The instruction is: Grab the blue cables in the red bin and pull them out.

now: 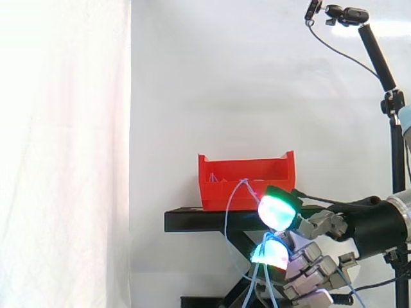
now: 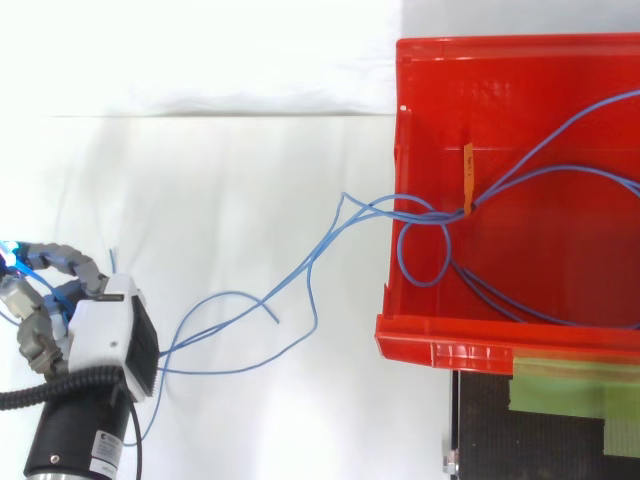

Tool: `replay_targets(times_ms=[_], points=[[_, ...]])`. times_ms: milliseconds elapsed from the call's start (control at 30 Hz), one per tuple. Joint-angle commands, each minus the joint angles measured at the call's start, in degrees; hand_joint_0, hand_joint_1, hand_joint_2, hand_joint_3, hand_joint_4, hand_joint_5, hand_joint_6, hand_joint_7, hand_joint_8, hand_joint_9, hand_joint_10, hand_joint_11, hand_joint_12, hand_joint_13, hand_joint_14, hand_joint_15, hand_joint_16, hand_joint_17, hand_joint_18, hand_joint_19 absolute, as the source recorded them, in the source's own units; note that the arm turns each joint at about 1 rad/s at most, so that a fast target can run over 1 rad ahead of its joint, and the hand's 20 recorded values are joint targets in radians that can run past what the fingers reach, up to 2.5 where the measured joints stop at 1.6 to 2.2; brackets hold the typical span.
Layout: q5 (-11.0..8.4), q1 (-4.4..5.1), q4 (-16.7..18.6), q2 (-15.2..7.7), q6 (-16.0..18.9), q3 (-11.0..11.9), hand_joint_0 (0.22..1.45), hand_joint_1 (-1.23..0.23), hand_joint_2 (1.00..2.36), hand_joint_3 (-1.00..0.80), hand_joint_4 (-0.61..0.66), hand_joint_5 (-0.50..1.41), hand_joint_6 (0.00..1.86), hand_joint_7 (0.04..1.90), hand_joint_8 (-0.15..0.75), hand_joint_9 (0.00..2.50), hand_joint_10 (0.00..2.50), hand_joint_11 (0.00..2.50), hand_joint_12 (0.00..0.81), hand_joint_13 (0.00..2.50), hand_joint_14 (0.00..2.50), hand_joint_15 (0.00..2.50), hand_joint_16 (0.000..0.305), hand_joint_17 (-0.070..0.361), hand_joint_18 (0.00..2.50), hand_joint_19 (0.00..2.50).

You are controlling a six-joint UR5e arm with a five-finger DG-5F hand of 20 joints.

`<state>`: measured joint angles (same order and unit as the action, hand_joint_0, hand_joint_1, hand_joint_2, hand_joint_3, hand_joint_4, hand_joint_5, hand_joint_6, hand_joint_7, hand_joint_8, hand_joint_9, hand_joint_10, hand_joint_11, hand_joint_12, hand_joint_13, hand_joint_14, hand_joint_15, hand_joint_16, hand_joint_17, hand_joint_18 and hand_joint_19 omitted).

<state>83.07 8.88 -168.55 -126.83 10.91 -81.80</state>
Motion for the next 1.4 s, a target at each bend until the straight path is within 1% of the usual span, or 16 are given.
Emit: replay_targets(times_ms=[0, 133, 200, 300, 400, 467, 567, 667, 800, 900, 1167, 1200, 1267, 1333, 1367], points=[[-0.01, 0.0, 0.3, 0.0, -0.2, 0.0, 0.67, -0.62, 1.0, -1.0, 0.16, 0.7, 0.49, 0.64, 0.282, 0.8, 2.5, 1.18, 0.393, 0.91, 2.05, 1.07, 0.058, 0.13, 0.98, 1.2], [-0.01, -0.09, 0.4, 0.1, -0.4, 0.0, 0.67, -0.63, 1.0, -1.0, 0.14, 0.74, 0.47, 0.66, 0.285, 0.82, 2.5, 1.18, 0.387, 0.91, 2.03, 1.07, 0.058, 0.13, 0.98, 1.2], [-0.01, -0.09, 0.4, 0.0, -0.4, 0.0, 0.67, -0.64, 1.0, -1.0, 0.13, 0.77, 0.49, 0.66, 0.287, 0.84, 2.5, 1.18, 0.386, 0.93, 2.01, 1.05, 0.058, 0.129, 0.99, 1.19], [-0.01, -0.09, 0.3, 0.0, -0.4, 0.0, 0.68, -0.69, 1.0, -1.0, 0.11, 0.8, 0.53, 0.66, 0.279, 0.85, 2.5, 1.19, 0.377, 0.96, 1.95, 1.09, 0.056, 0.125, 1.0, 1.2], [0.08, -0.09, 0.2, 0.0, -0.4, 0.0, 0.72, -0.77, 1.0, -1.0, 0.08, 0.82, 0.6, 0.66, 0.259, 0.86, 2.5, 1.19, 0.363, 0.97, 1.9, 1.14, 0.051, 0.115, 0.99, 1.21], [0.08, -0.09, 0.3, 0.0, -0.4, 0.0, 0.77, -0.81, 1.0, -1.0, 0.08, 0.82, 0.63, 0.66, 0.247, 0.86, 2.5, 1.24, 0.344, 0.97, 1.85, 1.18, 0.048, 0.109, 0.97, 1.23], [-0.01, -0.18, 0.3, 0.0, -0.5, 0.0, 0.83, -0.85, 1.0, -1.0, 0.06, 0.81, 0.64, 0.68, 0.24, 0.86, 2.5, 1.28, 0.333, 0.97, 1.81, 1.21, 0.045, 0.102, 0.96, 1.24], [0.08, -0.09, 0.3, 0.0, -0.4, 0.0, 0.85, -0.86, 1.0, -1.0, 0.06, 0.79, 0.65, 0.66, 0.238, 0.86, 2.5, 1.3, 0.331, 0.97, 1.8, 1.22, 0.044, 0.1, 0.96, 1.24], [0.08, -0.09, 0.5, 0.0, -0.5, 0.0, 0.87, -0.87, 1.0, -0.94, 0.06, 0.77, 0.63, 0.66, 0.234, 0.85, 2.5, 1.29, 0.328, 0.97, 1.79, 1.24, 0.045, 0.101, 0.96, 1.24], [0.08, -0.09, 0.6, 0.0, -0.4, 0.0, 0.88, -0.89, 1.0, -0.89, 0.08, 0.74, 0.61, 0.65, 0.233, 0.84, 2.5, 1.3, 0.329, 0.97, 1.79, 1.26, 0.045, 0.1, 0.96, 1.24], [-0.01, -0.18, 0.6, 0.0, -0.5, 0.0, 0.89, -0.92, 1.01, -0.8, 0.07, 0.65, 0.68, 0.6, 0.232, 0.78, 2.5, 1.28, 0.337, 0.93, 1.83, 1.21, 0.046, 0.104, 0.92, 1.25], [-0.01, -0.26, 0.8, 0.0, -0.7, 0.0, 0.89, -0.92, 1.01, -0.78, 0.06, 0.63, 0.7, 0.58, 0.238, 0.77, 2.5, 1.27, 0.333, 0.91, 1.84, 1.22, 0.046, 0.104, 0.91, 1.25], [-0.01, -0.26, 1.6, 0.0, -1.2, 0.0, 0.89, -0.93, 1.01, -0.8, 0.06, 0.59, 0.73, 0.56, 0.235, 0.73, 2.5, 1.26, 0.339, 0.9, 1.86, 1.2, 0.047, 0.105, 0.9, 1.25], [-0.01, -0.35, 3.4, 0.0, -3.0, 0.0, 0.88, -0.95, 1.01, -0.81, 0.06, 0.54, 0.78, 0.53, 0.237, 0.67, 2.5, 1.25, 0.336, 0.87, 1.87, 1.2, 0.047, 0.106, 0.88, 1.26], [-0.01, -0.53, 5.0, 0.0, -4.6, 0.0, 0.87, -0.95, 1.01, -0.82, 0.06, 0.53, 0.79, 0.53, 0.235, 0.67, 2.5, 1.26, 0.337, 0.85, 1.87, 1.19, 0.047, 0.105, 0.88, 1.26]])
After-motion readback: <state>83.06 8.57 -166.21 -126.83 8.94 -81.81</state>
